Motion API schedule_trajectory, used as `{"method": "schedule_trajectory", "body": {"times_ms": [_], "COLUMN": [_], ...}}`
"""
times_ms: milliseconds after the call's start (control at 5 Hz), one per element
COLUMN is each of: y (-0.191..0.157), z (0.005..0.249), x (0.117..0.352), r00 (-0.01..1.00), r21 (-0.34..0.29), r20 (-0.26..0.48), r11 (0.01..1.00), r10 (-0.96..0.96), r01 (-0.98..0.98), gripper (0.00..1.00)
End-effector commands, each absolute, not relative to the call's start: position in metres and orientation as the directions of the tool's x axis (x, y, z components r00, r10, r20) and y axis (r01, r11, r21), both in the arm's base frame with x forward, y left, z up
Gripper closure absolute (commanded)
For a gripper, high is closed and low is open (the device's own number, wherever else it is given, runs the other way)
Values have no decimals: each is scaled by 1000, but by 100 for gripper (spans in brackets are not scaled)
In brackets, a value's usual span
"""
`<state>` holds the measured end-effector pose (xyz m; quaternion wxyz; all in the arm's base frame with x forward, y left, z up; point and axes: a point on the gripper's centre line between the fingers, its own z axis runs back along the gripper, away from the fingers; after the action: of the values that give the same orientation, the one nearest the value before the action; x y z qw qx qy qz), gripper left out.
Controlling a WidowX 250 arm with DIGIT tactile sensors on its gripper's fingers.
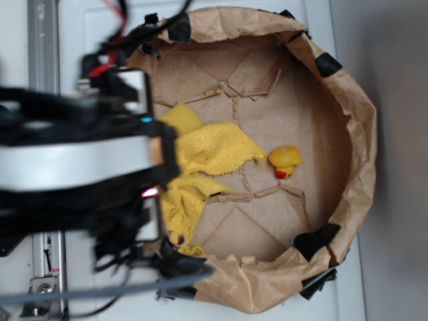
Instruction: Grab the yellow duck.
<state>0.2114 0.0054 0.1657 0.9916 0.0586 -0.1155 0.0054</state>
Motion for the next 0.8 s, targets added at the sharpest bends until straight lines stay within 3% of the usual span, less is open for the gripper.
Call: {"method": "schedule_trajectory", "body": {"times_ms": [0, 400, 600], "y": [27, 23, -4], "z": [128, 92, 68], "x": [267, 311, 338], "r00": [936, 939, 951], "r21": [15, -39, -10], "r20": [351, 340, 287], "r11": [999, 997, 992], "r10": [-34, -49, -118], "r01": [31, 66, 126], "gripper": [0, 0, 0]}}
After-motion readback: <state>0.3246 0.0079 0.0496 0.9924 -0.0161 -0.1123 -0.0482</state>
